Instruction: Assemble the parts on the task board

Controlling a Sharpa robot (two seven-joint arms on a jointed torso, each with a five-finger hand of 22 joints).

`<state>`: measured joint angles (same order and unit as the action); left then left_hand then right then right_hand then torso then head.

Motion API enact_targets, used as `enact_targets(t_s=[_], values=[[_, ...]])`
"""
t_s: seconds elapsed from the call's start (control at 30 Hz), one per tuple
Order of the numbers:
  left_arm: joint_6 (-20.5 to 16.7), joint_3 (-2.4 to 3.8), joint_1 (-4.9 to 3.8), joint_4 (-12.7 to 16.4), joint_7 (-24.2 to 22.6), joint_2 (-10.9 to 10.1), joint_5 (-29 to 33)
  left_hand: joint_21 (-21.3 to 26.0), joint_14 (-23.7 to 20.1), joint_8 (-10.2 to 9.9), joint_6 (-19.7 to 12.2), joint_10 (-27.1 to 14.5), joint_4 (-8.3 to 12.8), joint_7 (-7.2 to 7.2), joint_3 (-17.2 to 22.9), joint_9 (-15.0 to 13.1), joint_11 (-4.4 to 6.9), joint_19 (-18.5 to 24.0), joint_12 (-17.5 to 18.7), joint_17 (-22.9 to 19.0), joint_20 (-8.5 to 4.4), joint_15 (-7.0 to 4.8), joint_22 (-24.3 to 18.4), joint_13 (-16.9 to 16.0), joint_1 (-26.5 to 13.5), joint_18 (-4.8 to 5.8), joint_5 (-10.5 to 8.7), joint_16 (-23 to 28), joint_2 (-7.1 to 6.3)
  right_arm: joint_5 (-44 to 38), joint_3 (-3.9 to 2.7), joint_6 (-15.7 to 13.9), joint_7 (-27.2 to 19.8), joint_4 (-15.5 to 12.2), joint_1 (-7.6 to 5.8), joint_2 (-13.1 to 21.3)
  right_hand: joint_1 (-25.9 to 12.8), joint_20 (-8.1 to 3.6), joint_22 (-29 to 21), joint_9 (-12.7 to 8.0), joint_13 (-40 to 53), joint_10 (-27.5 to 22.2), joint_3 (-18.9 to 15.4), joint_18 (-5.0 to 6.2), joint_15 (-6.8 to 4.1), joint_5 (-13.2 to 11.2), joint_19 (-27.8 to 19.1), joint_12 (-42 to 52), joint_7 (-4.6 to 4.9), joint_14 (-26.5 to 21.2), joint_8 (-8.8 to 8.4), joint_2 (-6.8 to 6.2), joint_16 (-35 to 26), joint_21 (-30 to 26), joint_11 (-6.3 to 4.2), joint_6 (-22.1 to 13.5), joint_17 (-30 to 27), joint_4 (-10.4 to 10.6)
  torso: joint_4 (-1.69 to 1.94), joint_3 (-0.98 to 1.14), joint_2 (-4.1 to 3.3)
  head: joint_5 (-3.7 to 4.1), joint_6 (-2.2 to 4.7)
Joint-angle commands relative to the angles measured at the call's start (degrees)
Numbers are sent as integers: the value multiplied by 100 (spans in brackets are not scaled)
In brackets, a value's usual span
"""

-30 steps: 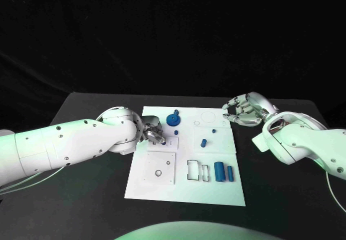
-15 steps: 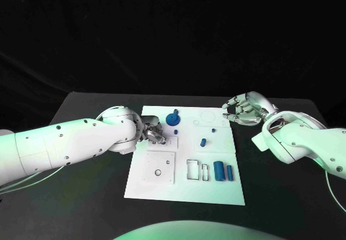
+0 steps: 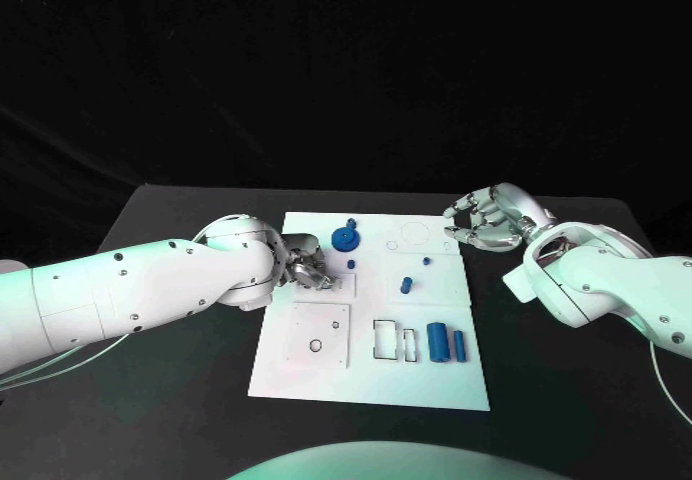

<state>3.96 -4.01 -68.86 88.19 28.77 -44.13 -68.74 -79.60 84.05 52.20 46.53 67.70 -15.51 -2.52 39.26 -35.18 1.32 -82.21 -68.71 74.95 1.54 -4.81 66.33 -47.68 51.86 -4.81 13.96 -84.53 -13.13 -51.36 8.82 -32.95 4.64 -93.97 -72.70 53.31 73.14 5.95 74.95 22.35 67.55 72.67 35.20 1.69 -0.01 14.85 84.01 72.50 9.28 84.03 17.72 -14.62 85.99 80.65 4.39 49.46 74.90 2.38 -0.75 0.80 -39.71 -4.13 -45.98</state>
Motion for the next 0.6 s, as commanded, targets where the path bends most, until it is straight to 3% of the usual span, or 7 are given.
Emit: enact_targets(t_s=[0.03,0.43,0.6], values=[[65,0,1,-4,-10,14,44,-1,260,-30,47,3,-27,-9,-60,8,6,-20,-1,45,-26,-13,7,-12,4,44,-30,21,32,-53,0,60,-21,-1,5,-4,-72,12,989,7,-13,-10,27,82,2,16,40,-27,-1,348,41,12,-47,-53,-13,-54,478,-19,-1,0,2,-3,-1],[7,21,0,17,-2,-43,83,5,260,-52,58,5,-113,-14,-394,17,1,-21,-3,46,-24,-9,6,-23,-7,43,-42,22,30,-50,0,55,-27,9,7,-9,-72,12,989,7,-13,-10,27,82,2,16,40,-27,-1,348,41,12,-47,-53,-13,-54,478,-19,-6,-9,-1,-4,3],[15,95,-17,52,1,-90,220,6,259,-62,55,0,-118,-13,-562,20,1,-22,0,43,-25,-10,9,-22,-25,43,-38,24,23,-50,0,54,-28,20,10,-16,-72,12,989,7,-13,-10,27,82,2,16,40,-27,-1,348,41,12,-47,-53,-13,-54,478,-19,-5,-8,-1,3,1]])
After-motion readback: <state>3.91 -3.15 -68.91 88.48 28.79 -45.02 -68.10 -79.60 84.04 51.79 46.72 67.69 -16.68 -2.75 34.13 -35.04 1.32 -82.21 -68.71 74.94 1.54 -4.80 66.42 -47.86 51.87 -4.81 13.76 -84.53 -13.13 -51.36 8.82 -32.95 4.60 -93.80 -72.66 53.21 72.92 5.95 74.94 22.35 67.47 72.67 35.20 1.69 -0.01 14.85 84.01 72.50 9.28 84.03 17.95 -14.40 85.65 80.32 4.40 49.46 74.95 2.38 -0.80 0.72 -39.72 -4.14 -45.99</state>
